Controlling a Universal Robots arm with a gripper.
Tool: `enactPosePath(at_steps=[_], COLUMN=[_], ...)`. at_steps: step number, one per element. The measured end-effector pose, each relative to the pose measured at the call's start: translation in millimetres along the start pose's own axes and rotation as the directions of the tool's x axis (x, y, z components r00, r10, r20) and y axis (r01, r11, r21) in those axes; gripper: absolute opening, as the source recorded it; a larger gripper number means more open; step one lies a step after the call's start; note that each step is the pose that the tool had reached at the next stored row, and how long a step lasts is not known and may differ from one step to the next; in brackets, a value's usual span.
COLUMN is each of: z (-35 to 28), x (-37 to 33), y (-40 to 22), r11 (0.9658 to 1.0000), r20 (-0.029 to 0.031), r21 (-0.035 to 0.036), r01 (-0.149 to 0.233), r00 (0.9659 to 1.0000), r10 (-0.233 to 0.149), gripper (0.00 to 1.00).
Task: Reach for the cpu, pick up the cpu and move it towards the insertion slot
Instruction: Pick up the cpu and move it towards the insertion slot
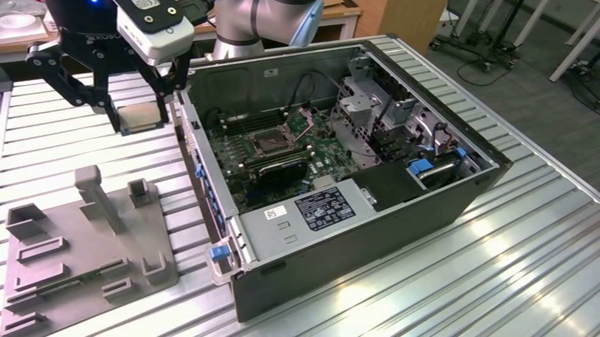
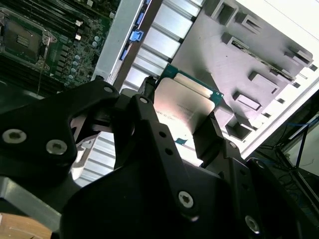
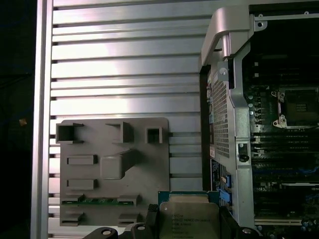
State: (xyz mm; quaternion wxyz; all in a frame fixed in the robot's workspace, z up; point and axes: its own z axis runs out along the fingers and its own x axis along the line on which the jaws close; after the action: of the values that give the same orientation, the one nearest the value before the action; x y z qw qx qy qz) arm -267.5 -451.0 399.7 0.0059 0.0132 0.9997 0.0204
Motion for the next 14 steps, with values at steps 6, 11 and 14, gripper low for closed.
enactPosePath(at_steps=[6, 11, 14], z=[0.1, 0.1, 0.1], x=[-3.3, -5.1, -6.1], y=[0.1, 0.1, 0.2], r11=[1.0, 1.0, 1.0], r20=[0.0, 0.0001, -0.0001], r21=[0.0, 0.0, 0.0], r01=[0.0, 0.0, 0.0], r00=[1.0, 1.0, 1.0], r10=[0.0, 0.0, 0.0], gripper=[0.55, 0.55, 0.55])
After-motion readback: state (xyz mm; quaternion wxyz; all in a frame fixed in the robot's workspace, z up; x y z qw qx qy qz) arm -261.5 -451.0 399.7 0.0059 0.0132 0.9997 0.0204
